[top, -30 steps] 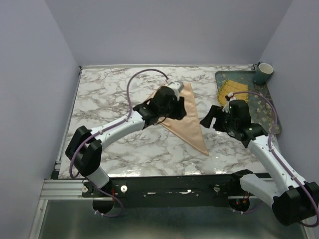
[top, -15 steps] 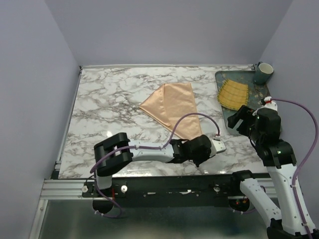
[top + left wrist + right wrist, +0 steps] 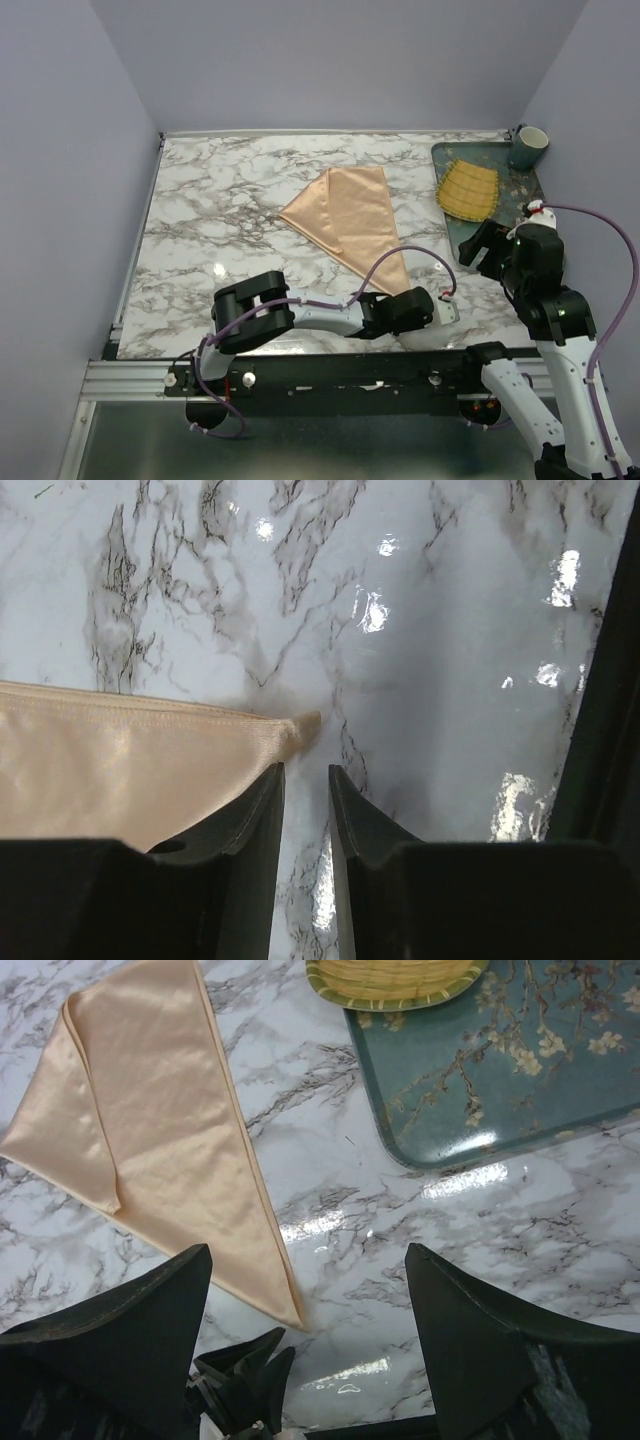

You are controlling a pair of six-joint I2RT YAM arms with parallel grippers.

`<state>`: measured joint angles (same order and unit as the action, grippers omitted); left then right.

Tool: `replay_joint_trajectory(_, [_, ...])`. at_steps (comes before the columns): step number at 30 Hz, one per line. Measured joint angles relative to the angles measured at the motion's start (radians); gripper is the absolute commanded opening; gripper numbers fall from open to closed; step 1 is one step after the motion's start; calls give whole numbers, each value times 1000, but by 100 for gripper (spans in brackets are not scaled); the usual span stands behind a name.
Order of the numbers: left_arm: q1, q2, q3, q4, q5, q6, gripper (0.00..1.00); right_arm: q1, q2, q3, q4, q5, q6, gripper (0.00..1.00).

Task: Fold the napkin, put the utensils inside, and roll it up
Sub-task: Fold the napkin

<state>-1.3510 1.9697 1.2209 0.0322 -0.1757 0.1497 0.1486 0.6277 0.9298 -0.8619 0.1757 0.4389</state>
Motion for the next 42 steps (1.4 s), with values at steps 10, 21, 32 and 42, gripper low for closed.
replay_joint_trajectory(10, [-2,60,28,28,-73,50,34,0,-7,0,-2,-35,-3,87])
replay_joint_trajectory(21, [-2,101,47,79,-145,62,0,0,1,-2,-2,-72,-3,87])
replay_joint_trajectory(32, [19,-18,-24,105,-137,-24,0,0,50,-24,0,-76,-2,87])
replay_joint_trajectory(42, [415,-250,-151,194,98,-475,0,0,160,-19,34,-93,-14,87])
